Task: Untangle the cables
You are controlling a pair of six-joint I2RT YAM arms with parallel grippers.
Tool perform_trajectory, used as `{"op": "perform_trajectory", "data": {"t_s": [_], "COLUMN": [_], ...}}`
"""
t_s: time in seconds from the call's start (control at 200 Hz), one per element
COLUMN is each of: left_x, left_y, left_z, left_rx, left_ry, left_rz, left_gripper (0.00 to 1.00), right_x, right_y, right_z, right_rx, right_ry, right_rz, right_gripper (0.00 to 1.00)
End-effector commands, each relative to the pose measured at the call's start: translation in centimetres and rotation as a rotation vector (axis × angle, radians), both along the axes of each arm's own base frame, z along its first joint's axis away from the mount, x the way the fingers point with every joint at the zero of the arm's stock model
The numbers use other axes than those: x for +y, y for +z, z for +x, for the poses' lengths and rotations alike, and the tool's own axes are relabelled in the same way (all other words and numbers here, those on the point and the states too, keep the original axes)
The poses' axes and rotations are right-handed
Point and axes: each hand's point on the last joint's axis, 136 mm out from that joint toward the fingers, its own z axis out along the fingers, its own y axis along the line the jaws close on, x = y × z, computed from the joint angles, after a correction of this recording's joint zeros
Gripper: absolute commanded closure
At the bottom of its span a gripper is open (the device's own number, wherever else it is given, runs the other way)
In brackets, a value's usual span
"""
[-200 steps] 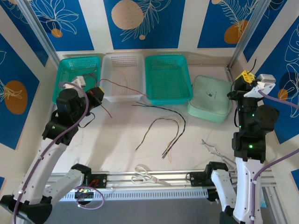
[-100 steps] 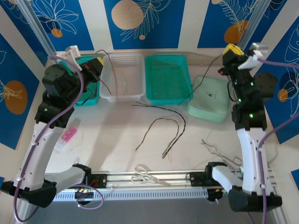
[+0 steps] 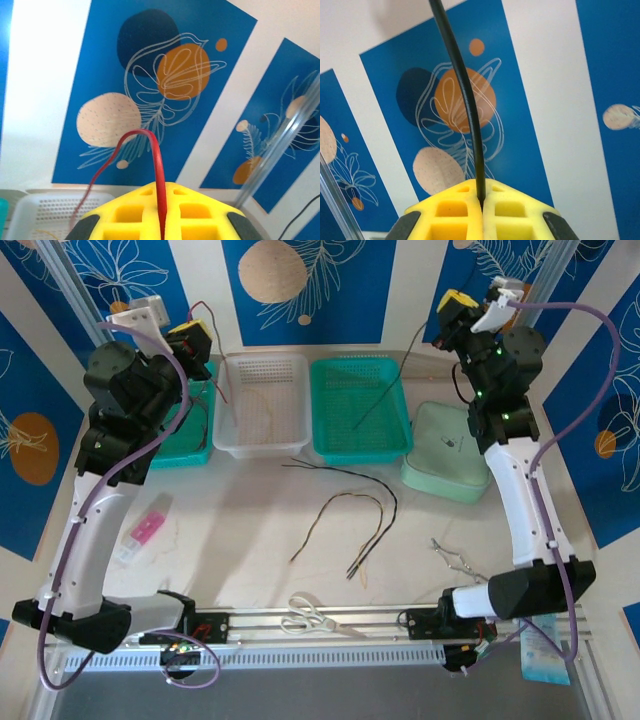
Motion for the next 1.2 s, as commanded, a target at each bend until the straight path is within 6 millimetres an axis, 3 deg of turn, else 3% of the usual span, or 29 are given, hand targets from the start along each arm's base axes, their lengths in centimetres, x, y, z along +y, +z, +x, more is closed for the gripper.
{"op": "perform_trajectory", "data": {"t_s": [0.0,0.265,0.515,0.595,0.72,0.925,1.071,1.191], "left_x": [1.9,1.8,2.4,2.6,2.7,3.3,3.8,4.6], "left_y": [1.8,1.3,2.3,2.0,1.1,-1.2,-3.1,-3.5], "left_z": [0.4,2.5,3.6,4.2,5.0,6.3,7.2,7.4], "left_rx": [-0.076,-0.074,-0.093,-0.086,-0.078,-0.032,0.051,0.062], "left_ry": [0.116,0.147,0.204,0.221,0.235,0.255,0.258,0.29], "left_rz": [0.096,0.162,0.216,0.231,0.238,0.251,0.25,0.24], "left_gripper": [1.0,1.0,1.0,1.0,1.0,1.0,1.0,1.0], "right_x": [1.1,6.9,7.5,8.0,8.4,10.3,10.7,11.5], "right_y": [0.6,-5.6,-10.5,-13.7,-20.4,-32.1,-37.2,-41.3], "right_z": [1.8,8.3,11.7,12.9,14.8,14.1,13.6,13.3], "right_rx": [-0.041,-0.059,0.024,0.088,0.302,0.713,0.866,1.009], "right_ry": [-0.009,0.006,-0.047,-0.059,-0.061,0.065,0.086,0.155], "right_rz": [-0.003,-0.158,-0.246,-0.312,-0.381,-0.48,-0.517,-0.546], "right_gripper": [1.0,1.0,1.0,1.0,1.0,1.0,1.0,1.0]}}
